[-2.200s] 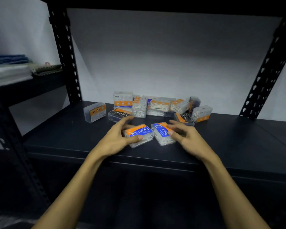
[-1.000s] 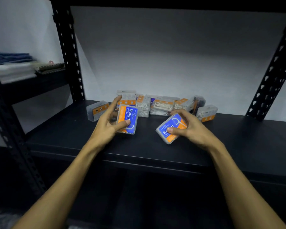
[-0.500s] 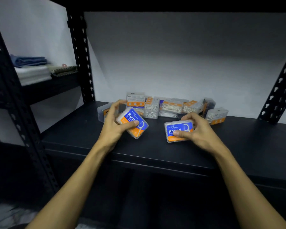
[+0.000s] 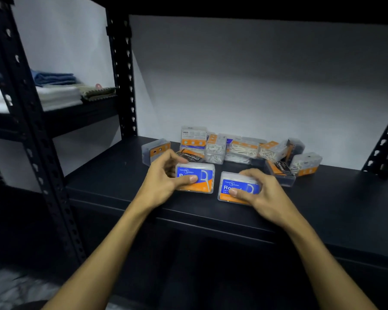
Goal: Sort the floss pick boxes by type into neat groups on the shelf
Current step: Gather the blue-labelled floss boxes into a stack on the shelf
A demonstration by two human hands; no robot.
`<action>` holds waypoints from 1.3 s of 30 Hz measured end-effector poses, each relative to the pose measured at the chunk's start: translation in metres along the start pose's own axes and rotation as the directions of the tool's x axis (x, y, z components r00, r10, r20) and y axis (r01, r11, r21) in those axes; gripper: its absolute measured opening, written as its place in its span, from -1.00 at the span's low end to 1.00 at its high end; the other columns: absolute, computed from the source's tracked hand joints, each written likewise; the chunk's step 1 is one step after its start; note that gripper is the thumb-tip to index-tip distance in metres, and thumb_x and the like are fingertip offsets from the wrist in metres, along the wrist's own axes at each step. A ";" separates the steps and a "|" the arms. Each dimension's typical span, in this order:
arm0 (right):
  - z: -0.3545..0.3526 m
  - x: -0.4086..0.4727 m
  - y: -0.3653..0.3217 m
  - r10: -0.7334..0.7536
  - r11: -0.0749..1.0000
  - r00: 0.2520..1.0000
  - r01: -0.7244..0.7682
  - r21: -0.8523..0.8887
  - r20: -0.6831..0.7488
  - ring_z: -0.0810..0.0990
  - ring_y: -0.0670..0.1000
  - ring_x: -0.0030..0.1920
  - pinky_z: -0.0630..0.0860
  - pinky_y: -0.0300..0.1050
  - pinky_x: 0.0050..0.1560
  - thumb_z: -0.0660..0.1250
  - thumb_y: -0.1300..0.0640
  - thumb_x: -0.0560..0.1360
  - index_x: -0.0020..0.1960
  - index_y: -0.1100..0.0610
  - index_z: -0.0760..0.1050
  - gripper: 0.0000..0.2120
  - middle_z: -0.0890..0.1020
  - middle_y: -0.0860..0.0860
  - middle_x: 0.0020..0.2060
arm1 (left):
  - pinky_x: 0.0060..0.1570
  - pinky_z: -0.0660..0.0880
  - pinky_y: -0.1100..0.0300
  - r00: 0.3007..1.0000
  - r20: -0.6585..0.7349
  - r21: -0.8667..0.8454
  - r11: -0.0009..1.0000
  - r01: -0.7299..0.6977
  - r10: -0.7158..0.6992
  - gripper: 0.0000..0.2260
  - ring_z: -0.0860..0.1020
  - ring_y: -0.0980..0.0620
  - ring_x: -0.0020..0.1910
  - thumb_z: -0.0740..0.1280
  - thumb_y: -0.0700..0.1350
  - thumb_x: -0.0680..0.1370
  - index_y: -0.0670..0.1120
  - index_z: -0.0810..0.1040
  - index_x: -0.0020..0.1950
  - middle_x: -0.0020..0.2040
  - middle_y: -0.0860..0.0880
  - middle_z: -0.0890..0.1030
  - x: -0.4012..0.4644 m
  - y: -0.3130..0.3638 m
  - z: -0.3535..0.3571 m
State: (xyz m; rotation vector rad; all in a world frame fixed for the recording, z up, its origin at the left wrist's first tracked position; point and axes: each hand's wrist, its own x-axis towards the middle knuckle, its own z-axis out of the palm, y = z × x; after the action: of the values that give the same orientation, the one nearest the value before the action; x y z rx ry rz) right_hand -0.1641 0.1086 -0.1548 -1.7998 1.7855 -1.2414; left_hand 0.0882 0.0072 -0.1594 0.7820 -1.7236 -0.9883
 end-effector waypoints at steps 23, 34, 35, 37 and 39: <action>0.131 0.054 -0.075 -0.145 0.975 0.973 0.110 0.196 0.179 0.65 -0.20 -0.02 0.60 -0.22 0.09 0.53 0.18 0.45 0.16 0.05 0.58 -0.69 0.69 -0.09 -0.01 | 0.23 0.54 0.13 0.998 -0.053 0.304 0.953 -0.003 0.020 -0.55 0.64 0.25 0.05 0.56 -0.09 0.41 0.06 0.58 0.27 0.09 0.13 0.68 -0.016 -0.041 -0.142; 0.140 0.058 -0.075 -0.138 0.976 0.979 0.108 0.191 0.150 0.64 -0.14 0.11 0.62 -0.14 0.15 0.53 0.13 0.44 0.24 -0.02 0.57 -0.60 0.67 -0.12 0.10 | 0.27 0.48 -0.09 0.999 -0.038 0.442 0.896 0.048 -0.035 -0.57 0.56 0.01 0.20 0.44 0.12 0.50 0.34 0.40 0.32 0.15 0.15 0.63 -0.009 -0.058 -0.149; 0.140 0.058 -0.075 -0.138 0.974 0.980 0.108 0.198 0.143 0.64 -0.15 0.11 0.62 -0.14 0.14 0.53 0.12 0.43 0.24 -0.02 0.57 -0.60 0.66 -0.12 0.09 | 0.25 0.48 -0.13 0.999 -0.031 0.460 0.887 0.052 -0.042 -0.57 0.55 -0.03 0.21 0.41 0.17 0.50 0.39 0.36 0.32 0.16 0.15 0.62 -0.009 -0.060 -0.149; 0.141 0.058 -0.073 -0.144 0.971 0.981 0.115 0.210 0.133 0.64 -0.13 0.11 0.62 -0.14 0.12 0.54 0.10 0.41 0.22 -0.02 0.57 -0.60 0.67 -0.12 0.08 | 0.21 0.49 -0.18 0.999 -0.018 0.484 0.873 0.051 -0.048 -0.56 0.54 -0.07 0.20 0.37 0.22 0.50 0.43 0.31 0.32 0.17 0.15 0.61 -0.008 -0.061 -0.149; 0.141 0.058 -0.072 -0.148 0.968 0.980 0.117 0.221 0.131 0.64 -0.09 0.12 0.63 -0.12 0.12 0.54 0.08 0.40 0.21 0.00 0.59 -0.60 0.67 -0.10 0.08 | 0.21 0.49 -0.19 0.999 -0.012 0.498 0.866 0.042 -0.042 -0.57 0.55 -0.07 0.19 0.37 0.20 0.52 0.43 0.29 0.32 0.17 0.15 0.60 -0.008 -0.061 -0.149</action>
State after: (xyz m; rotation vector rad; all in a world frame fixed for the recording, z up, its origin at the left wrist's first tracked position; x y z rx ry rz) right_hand -0.0218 0.0186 -0.1615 -1.8588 1.4165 -1.2595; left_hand 0.2351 -0.0535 -0.1860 1.1513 -1.9983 -0.5630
